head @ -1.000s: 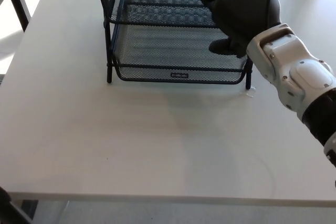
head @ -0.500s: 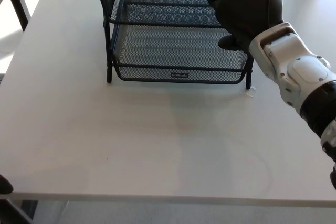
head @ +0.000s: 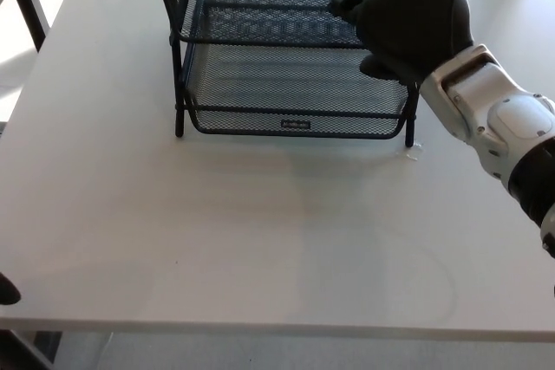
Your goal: The robot uses its right hand to grab the drawer kept on the middle of the desk and pull it out towards the robot
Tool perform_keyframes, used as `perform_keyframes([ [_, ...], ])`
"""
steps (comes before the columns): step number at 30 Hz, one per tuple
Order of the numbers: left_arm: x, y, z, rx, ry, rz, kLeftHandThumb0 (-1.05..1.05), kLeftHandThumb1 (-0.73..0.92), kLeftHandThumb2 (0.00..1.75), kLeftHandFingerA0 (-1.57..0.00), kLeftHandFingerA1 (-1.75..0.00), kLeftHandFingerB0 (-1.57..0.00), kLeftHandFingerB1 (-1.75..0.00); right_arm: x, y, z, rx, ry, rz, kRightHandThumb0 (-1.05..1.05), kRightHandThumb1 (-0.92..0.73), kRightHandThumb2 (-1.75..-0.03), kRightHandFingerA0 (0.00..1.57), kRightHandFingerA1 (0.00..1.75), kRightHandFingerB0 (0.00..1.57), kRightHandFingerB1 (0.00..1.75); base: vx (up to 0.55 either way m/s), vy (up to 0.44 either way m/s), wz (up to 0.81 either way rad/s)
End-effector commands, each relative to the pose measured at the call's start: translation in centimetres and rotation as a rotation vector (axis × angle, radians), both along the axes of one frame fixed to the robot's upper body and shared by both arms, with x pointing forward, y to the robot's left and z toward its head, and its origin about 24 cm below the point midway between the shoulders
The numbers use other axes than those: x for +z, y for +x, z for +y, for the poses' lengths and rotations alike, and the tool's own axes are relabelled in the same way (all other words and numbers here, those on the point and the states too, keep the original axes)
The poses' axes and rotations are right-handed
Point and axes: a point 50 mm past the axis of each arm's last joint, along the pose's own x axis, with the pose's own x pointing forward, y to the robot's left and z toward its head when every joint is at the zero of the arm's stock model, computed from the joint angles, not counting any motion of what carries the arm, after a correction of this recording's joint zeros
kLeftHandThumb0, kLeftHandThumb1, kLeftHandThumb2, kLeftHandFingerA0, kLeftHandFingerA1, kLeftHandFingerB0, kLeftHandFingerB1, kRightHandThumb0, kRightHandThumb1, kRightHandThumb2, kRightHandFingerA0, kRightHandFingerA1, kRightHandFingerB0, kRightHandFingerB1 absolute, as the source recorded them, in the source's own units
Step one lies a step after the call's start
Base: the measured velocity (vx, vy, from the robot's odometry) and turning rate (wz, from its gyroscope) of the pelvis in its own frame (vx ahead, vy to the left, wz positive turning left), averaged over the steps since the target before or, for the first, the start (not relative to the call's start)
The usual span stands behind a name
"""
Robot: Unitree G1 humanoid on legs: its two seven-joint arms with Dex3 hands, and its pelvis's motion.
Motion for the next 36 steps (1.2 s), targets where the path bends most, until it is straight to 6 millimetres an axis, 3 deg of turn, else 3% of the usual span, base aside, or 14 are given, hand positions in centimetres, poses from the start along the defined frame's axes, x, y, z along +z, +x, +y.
perform_keyframes([
  [1,0.2,0.0,0.0,-0.023,-0.001,0.004,-0.29,0.58,0.57,-0.81,-0.88,-0.77,-0.58,0.5,-0.3,0.0,0.076,0.022,-0.061,-0.53,-0.52,-0.56,1.01,1.01,0.99,0.57,0.0,0.0,0.0],
  [13,0.3,0.1,0.1,-0.021,-0.001,0.008,-0.29,0.59,0.57,-0.81,-0.87,-0.77,-0.57,0.0,-0.6,-0.4,0.098,0.065,-0.092,-0.51,-0.53,-0.58,1.0,1.1,0.98,0.58,0.0,0.0,0.0],
  [20,0.2,-0.1,0.0,-0.021,0.003,0.005,-0.29,0.58,0.58,-0.81,-0.88,-0.77,-0.58,-0.7,-1.4,-0.8,0.14,0.084,-0.132,-0.54,-0.52,-0.56,1.03,0.99,0.97,0.54,0.0,0.0,0.0],
  [27,0.0,-0.3,0.1,-0.014,-0.002,0.009,-0.27,0.58,0.57,-0.78,-0.86,-0.76,-0.57,-1.3,-2.6,-1.3,0.192,0.074,-0.181,-0.53,-0.52,-0.57,1.03,1.03,0.97,0.61,0.0,0.0,0.0],
  [36,-0.1,-0.3,0.2,-0.015,0.002,0.009,-0.28,0.58,0.58,-0.79,-0.88,-0.76,-0.59,-2.4,-6.1,-3.1,0.254,0.054,-0.174,-0.54,-0.52,-0.57,1.0,0.99,0.96,0.57,0.0,0.0,0.0],
])
